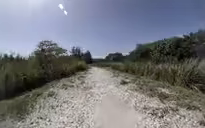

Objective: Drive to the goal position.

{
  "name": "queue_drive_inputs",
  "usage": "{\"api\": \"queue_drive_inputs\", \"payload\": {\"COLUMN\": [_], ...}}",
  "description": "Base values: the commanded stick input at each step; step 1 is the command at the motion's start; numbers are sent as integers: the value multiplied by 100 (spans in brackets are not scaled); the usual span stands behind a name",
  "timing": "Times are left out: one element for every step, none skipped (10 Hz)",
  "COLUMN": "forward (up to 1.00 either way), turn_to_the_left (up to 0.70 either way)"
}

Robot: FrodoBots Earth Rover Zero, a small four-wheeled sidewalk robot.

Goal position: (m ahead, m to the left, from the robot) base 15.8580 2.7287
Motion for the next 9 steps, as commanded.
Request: {"api": "queue_drive_inputs", "payload": {"forward": [70,70,70,70,70,70,70,70,70], "turn_to_the_left": [0,0,0,0,0,0,0,0,0]}}
